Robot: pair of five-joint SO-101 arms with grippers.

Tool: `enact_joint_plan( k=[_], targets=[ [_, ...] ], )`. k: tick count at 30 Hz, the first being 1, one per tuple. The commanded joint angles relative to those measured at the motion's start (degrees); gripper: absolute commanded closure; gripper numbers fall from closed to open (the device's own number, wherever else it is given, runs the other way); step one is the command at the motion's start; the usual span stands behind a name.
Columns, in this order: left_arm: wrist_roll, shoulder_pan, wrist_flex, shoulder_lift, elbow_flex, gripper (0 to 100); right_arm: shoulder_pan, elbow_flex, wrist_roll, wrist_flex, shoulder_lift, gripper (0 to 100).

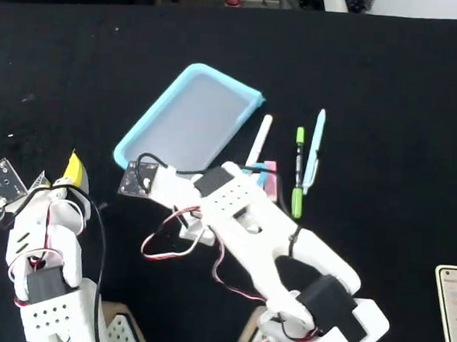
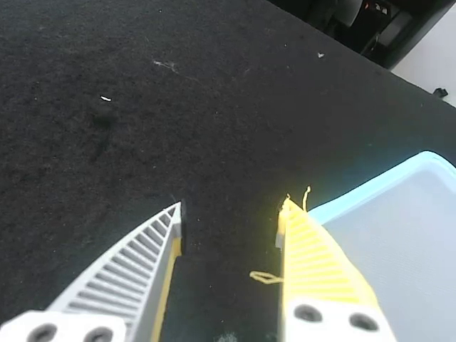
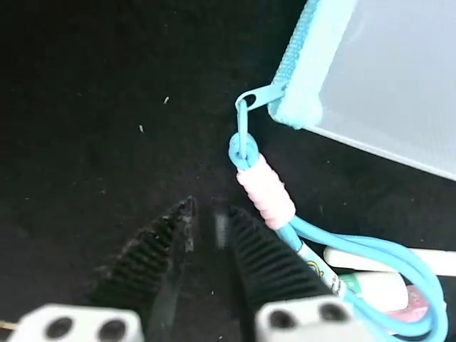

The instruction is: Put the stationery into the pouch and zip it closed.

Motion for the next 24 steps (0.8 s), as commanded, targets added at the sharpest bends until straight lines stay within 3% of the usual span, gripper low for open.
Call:
enact_joint_plan(
  k=[1, 6, 10, 16, 24],
  targets=[
    [0.35, 0.75, -0.79, -0.53, -0.75, 78, 2.46, -0.31, 7.3, 0.09, -2.15, 84.2],
    [0.35, 0.66, -0.97, -0.53, -0.75, 78, 7.03, -0.48, 22.15, -0.44, -2.07, 84.3],
    [0.35, 0.66, -1.05, -0.53, -0.75, 78, 6.07, 0.92, 24.44, -4.13, -1.27, 83.5],
    [0.35, 0.48, -1.05, -0.53, -0.75, 78, -1.14, 0.04, 21.01, -5.45, 2.24, 74.3],
    [0.35, 0.48, -1.05, -0.53, -0.75, 78, -3.16, -4.7, 7.12, -9.93, 10.59, 81.2]
  ],
)
